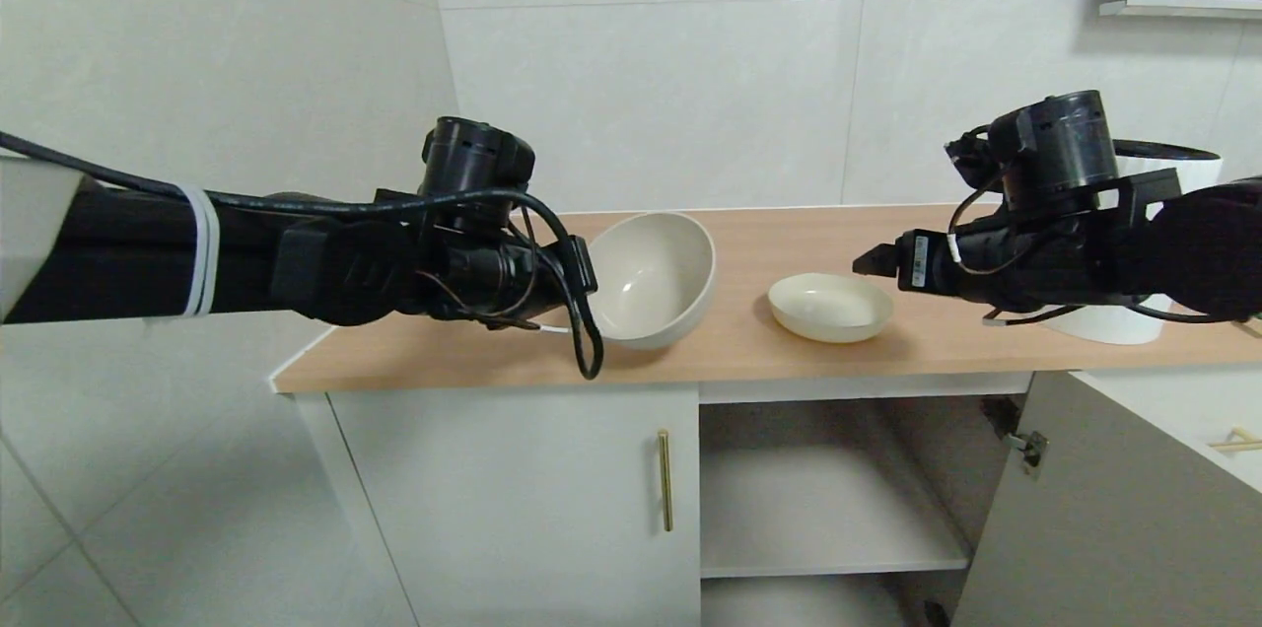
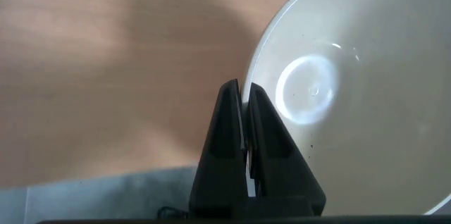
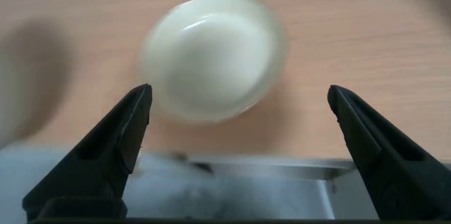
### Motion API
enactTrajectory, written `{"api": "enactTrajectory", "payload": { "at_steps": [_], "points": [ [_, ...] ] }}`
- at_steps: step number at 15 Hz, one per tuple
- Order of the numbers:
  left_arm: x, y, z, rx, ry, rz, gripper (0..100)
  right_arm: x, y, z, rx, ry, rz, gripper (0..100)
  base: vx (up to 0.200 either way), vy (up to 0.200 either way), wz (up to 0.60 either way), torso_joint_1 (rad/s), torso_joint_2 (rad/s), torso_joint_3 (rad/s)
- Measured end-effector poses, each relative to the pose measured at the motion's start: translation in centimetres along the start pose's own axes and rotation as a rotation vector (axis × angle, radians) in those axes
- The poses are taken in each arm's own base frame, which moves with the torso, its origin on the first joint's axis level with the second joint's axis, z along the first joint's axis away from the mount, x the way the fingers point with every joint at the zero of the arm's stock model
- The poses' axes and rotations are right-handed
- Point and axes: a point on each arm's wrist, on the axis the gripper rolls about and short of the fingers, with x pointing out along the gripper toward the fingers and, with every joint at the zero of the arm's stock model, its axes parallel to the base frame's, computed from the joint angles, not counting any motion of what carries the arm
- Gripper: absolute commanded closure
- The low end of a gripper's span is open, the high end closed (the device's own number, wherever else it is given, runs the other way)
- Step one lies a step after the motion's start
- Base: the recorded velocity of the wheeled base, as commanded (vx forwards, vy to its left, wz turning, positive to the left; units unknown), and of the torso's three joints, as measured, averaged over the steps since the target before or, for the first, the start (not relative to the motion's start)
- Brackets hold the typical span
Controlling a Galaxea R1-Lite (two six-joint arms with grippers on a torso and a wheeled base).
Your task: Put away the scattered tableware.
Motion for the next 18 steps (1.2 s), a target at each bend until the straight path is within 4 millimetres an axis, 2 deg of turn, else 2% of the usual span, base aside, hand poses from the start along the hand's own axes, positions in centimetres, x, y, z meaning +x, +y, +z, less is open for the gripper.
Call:
{"api": "enactTrajectory", "payload": {
  "at_steps": [4, 8, 9, 15, 18],
  "points": [
    [-2.9, -0.2, -0.4, 0.008, 0.065, -0.136, 100, 4.8, -0.3, -0.9, 0.009, 0.004, -0.178, 0, 0.0, 0.0, 0.0, 0.0, 0.0, 0.0],
    [-4.7, -0.3, -0.2, 0.014, 0.042, -0.201, 100, 7.5, -0.5, -2.0, 0.024, 0.035, -0.206, 0, 0.0, 0.0, 0.0, 0.0, 0.0, 0.0],
    [-4.9, -0.3, -0.2, 0.014, 0.04, -0.203, 100, 7.8, -0.5, -2.1, 0.026, 0.04, -0.209, 100, 0.0, 0.0, 0.0, 0.0, 0.0, 0.0],
    [-5.6, -0.4, 0.0, 0.014, 0.028, -0.211, 100, 8.6, -0.5, -2.6, 0.032, 0.059, -0.203, 100, 0.0, 0.0, 0.0, 0.0, 0.0, 0.0],
    [-6.4, -0.3, -0.1, 0.02, 0.021, -0.218, 100, 8.2, -0.5, -2.3, 0.069, 0.073, -0.155, 100, 0.0, 0.0, 0.0, 0.0, 0.0, 0.0]
  ]
}}
